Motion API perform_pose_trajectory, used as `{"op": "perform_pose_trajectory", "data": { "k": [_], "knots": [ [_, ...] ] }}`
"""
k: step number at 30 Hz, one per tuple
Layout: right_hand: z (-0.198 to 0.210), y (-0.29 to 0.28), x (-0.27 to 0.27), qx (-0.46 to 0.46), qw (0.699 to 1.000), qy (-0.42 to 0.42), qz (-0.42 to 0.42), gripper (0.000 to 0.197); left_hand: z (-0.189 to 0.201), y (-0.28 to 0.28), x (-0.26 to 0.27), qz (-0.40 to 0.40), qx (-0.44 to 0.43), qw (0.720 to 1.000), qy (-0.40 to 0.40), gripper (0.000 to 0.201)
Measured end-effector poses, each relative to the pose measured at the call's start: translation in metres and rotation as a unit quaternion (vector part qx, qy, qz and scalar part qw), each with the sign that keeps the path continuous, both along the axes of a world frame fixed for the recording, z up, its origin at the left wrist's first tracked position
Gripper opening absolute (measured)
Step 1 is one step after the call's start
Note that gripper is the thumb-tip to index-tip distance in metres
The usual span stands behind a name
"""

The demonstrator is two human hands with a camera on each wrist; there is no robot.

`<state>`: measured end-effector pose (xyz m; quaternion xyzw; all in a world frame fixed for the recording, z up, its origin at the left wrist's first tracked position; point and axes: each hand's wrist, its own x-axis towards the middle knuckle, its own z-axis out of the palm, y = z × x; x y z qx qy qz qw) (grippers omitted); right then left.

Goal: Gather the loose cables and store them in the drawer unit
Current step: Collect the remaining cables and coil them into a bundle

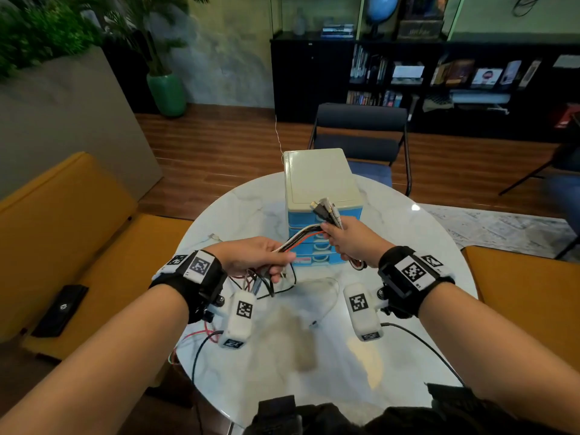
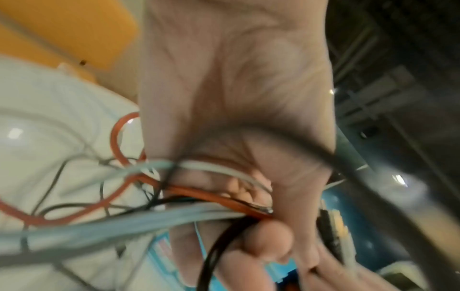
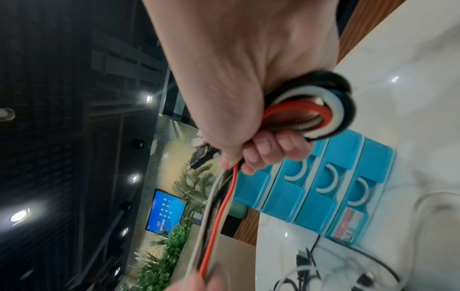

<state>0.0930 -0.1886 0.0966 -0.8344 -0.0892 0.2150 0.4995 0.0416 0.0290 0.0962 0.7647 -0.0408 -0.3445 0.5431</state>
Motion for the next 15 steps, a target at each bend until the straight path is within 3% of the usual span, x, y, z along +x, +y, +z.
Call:
{"op": "perform_pose_trajectory", "data": {
  "k": [1,4,7,13,15],
  "knots": [
    [-0.001,-0.003,0.002,-0.006,1.0,-0.013,-0.016,0.029,-0.001,0.006,0.0,-0.033,0.078,0.995,-0.053,0.022],
    [-0.004,-0.01,0.007,-0.005,0.999,-0.019,-0.046,0.028,-0.009,0.025,0.004,-0.085,0.255,0.946,-0.179,0.009],
    [-0.003,-0.013,0.009,0.005,0.997,-0.014,-0.079,0.029,-0.022,0.044,0.006,-0.106,0.387,0.897,-0.185,0.007],
    [0.008,-0.018,0.009,0.012,0.993,-0.026,-0.113,0.02,-0.043,0.062,0.003,-0.051,0.493,0.846,-0.196,0.01],
    [0.009,-0.018,0.01,0.011,0.992,-0.03,-0.121,0.021,-0.049,0.07,0.005,-0.019,0.495,0.846,-0.2,0.02]
  ]
}}
